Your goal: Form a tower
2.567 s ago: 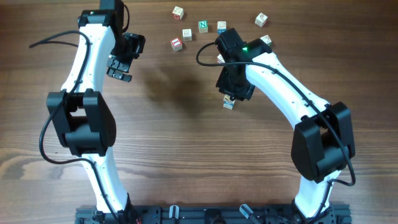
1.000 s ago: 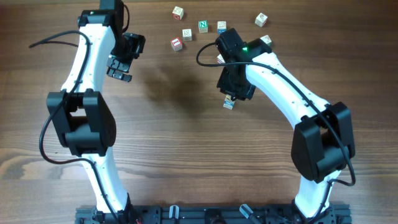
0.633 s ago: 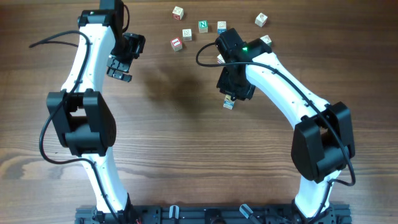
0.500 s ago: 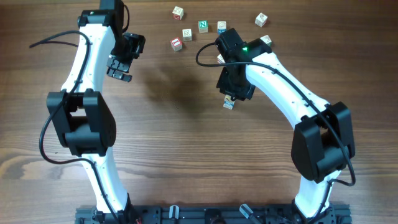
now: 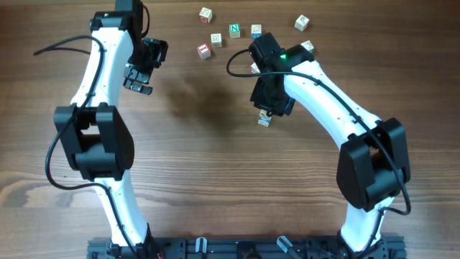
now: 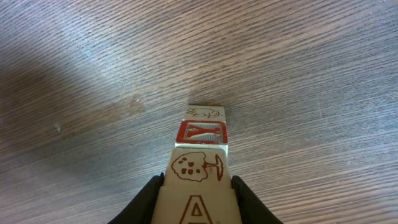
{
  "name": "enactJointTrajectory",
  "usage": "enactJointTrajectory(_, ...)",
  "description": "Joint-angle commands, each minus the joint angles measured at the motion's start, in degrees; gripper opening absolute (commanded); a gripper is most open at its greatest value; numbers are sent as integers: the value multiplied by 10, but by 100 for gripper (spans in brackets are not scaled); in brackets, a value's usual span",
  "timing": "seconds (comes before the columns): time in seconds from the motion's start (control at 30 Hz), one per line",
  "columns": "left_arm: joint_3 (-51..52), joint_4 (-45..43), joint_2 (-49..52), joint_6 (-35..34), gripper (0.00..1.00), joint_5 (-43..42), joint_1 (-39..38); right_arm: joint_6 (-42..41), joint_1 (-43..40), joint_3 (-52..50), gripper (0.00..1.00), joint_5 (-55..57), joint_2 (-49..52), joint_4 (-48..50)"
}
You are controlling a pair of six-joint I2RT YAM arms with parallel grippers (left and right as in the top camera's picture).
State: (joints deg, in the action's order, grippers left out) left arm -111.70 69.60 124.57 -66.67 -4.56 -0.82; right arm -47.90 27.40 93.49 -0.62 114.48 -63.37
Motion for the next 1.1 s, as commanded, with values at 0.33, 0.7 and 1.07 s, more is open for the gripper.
enactJointTrajectory(0.33, 3, 0, -18, 7, 100, 6, 2, 3, 1, 13, 5, 10, -7, 2)
enactJointTrajectory(0.7, 3, 0, -18, 7, 100, 6, 2, -1, 1, 13, 5, 19, -7, -2)
enactJointTrajectory(1.07, 3, 0, -18, 7, 100, 6, 2, -1, 1, 13, 32, 19, -7, -1)
